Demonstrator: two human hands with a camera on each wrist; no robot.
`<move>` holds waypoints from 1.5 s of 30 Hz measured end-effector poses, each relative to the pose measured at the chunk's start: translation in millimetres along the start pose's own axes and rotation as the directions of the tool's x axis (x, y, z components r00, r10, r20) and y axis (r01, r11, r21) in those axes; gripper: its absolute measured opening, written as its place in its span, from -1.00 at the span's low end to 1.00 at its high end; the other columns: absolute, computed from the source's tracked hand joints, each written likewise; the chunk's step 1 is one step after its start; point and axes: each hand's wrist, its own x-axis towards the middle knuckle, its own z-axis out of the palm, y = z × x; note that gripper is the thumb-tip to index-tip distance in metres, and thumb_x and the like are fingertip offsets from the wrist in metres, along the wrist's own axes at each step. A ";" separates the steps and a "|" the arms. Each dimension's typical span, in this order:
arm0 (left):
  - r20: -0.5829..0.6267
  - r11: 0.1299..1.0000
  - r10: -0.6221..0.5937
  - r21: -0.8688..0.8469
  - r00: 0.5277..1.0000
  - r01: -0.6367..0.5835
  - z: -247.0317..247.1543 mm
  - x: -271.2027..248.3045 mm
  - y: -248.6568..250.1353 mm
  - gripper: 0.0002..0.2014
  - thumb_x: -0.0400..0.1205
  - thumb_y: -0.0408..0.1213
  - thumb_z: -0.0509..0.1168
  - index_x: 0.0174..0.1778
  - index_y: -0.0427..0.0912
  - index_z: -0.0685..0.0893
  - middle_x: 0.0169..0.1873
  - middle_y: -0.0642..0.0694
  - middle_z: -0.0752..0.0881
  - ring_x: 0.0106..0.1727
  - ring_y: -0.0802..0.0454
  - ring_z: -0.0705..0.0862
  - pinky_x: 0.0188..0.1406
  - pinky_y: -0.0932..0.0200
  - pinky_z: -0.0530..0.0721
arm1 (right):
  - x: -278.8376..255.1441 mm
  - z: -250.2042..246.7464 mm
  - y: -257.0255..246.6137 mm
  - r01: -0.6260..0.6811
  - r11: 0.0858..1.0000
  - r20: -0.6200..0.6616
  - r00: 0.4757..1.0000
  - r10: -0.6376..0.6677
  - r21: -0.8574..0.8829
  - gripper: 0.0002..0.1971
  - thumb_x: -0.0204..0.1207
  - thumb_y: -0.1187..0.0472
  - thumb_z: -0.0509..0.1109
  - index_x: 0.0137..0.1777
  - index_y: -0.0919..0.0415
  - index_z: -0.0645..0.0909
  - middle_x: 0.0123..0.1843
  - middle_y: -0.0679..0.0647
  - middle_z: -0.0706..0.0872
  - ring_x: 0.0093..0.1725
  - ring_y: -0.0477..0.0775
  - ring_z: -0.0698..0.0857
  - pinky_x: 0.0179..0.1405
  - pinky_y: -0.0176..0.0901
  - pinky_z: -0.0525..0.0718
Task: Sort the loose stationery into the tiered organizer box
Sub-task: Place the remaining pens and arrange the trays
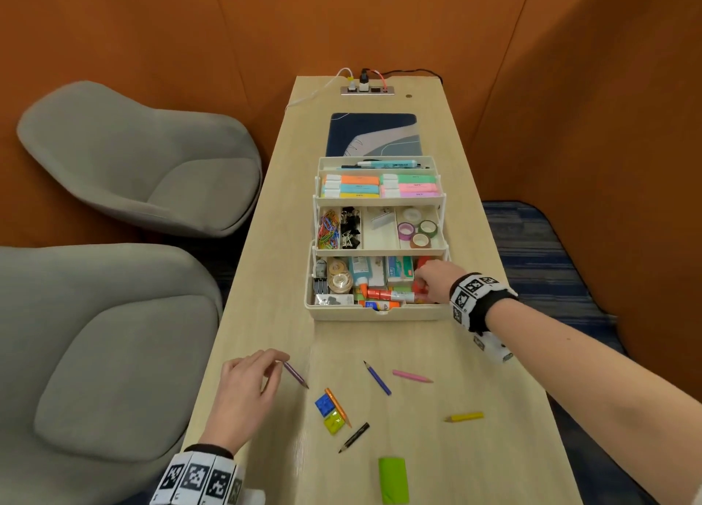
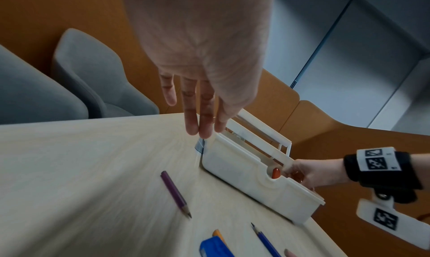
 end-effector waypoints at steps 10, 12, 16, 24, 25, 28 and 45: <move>-0.007 1.000 0.021 -0.016 1.000 -0.021 -4.3 11.6 0.5 -0.82 0.68 -0.25 0.23 -0.01 0.20 0.60 -0.24 0.29 0.67 -0.17 0.28 0.64 0.11 0.25 0.37 | 16.3 1.8 -30.2 0.035 0.997 -0.023 0.999 -0.036 -0.068 -0.92 0.55 0.23 0.29 -0.17 0.09 0.46 -0.13 0.07 0.60 -0.16 0.14 0.57 -0.09 -0.05 0.63; 0.004 0.999 0.035 -0.016 0.999 -0.035 -3.4 13.2 0.8 -0.82 0.68 -0.25 0.24 -0.02 0.20 0.60 -0.21 0.31 0.68 -0.18 0.29 0.64 0.11 0.25 0.38 | 15.8 4.9 -33.5 0.017 0.997 -0.019 1.000 -0.019 -0.071 -0.92 0.57 0.26 0.27 -0.14 0.11 0.45 -0.11 0.09 0.59 -0.15 0.15 0.57 -0.03 0.00 0.66; 0.020 0.997 0.081 -0.015 0.997 -0.081 3.0 15.5 3.1 -0.84 0.67 -0.28 0.27 -0.01 0.12 0.65 -0.20 0.30 0.67 -0.22 0.29 0.64 0.08 0.18 0.50 | 1.0 2.1 -25.2 -0.036 0.997 -0.115 0.992 0.045 0.074 -0.95 0.58 0.26 0.24 -0.03 0.15 0.53 -0.01 0.11 0.66 -0.06 0.16 0.67 -0.06 -0.02 0.67; 0.191 0.983 0.186 -0.029 0.964 -0.184 37.5 20.0 42.8 -0.86 0.68 -0.20 0.21 0.09 0.04 0.65 -0.11 0.21 0.60 -0.27 0.30 0.58 -0.15 0.35 0.55 | -112.3 61.6 -17.7 -0.005 0.732 -0.345 0.880 0.327 0.681 -0.91 0.61 0.27 0.24 -0.03 0.07 0.52 -0.07 -0.03 0.60 -0.15 -0.05 0.62 -0.08 -0.13 0.63; 0.234 0.976 0.214 -0.022 0.948 -0.215 45.3 20.5 49.3 -0.85 0.68 -0.18 0.20 0.08 0.04 0.65 -0.10 0.19 0.62 -0.25 0.29 0.57 -0.13 0.34 0.54 | -126.0 79.5 -16.9 -0.052 0.737 -0.284 0.903 0.323 0.674 -0.87 0.59 0.31 0.23 -0.04 0.05 0.53 -0.06 -0.02 0.58 -0.10 0.00 0.61 -0.02 -0.08 0.62; 0.349 0.958 0.264 0.013 0.899 -0.286 67.8 21.5 62.6 -0.83 0.68 -0.19 0.18 0.08 0.00 0.66 -0.08 0.11 0.66 -0.11 0.14 0.64 -0.05 0.20 0.59 | -158.3 127.8 -18.7 -0.184 0.876 -0.080 0.967 0.243 0.446 -0.70 0.55 0.34 0.19 0.14 -0.03 0.57 0.11 -0.02 0.48 0.18 0.06 0.51 0.15 -0.08 0.51; 0.149 0.995 -0.015 0.104 0.989 -0.001 59.2 -6.5 2.4 -0.85 0.64 -0.25 0.23 0.06 -0.07 0.67 -0.05 0.02 0.64 -0.13 0.04 0.65 -0.07 0.11 0.63 | -122.2 117.0 -60.2 -0.191 0.703 0.054 0.976 0.212 0.685 -0.66 0.55 0.46 0.07 0.31 0.26 0.35 0.28 0.26 0.54 0.25 0.25 0.55 0.15 -0.08 0.47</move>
